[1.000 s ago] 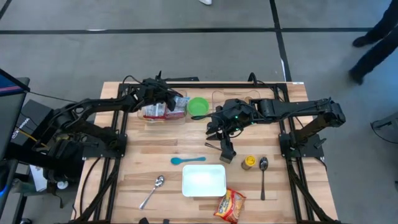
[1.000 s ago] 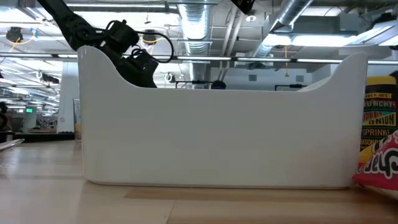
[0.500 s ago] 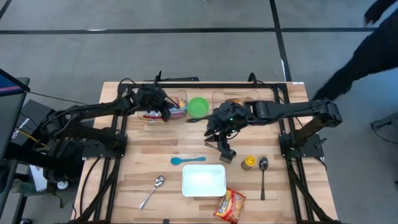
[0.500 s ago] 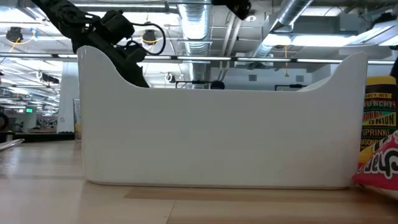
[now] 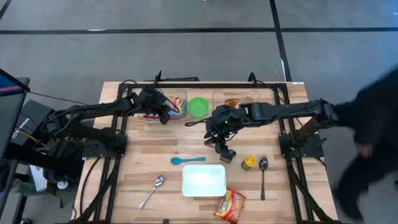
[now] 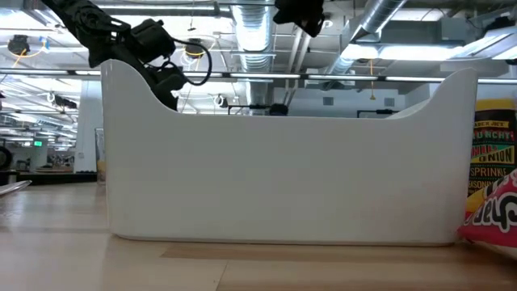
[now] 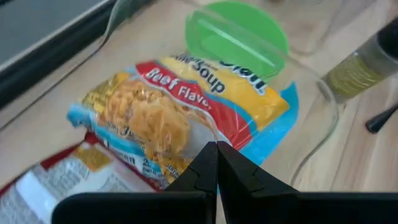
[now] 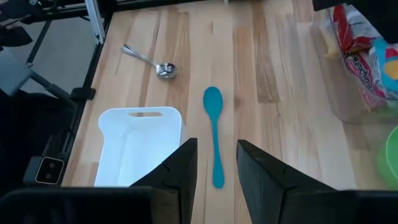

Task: Pick & Place Food Item
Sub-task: Put the blue noodle pack into the left transparent bin

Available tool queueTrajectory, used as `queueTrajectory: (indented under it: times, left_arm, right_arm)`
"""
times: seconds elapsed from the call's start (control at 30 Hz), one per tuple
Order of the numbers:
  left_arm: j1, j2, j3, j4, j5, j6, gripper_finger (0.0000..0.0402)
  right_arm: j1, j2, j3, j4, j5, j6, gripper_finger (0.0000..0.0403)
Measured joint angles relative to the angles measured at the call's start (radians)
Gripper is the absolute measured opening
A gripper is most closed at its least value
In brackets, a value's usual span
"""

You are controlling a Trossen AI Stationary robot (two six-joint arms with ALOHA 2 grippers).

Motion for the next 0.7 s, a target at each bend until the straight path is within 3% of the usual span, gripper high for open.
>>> queueTrajectory:
  times: [0.7]
  left_arm:
    - [-0.026, 0.074, 0.0, -0.029, 0.005, -0.006, 0.0]
  right_arm:
    - [0.0, -0.001, 0.0, 0.003, 0.0, 0.003, 0.0107]
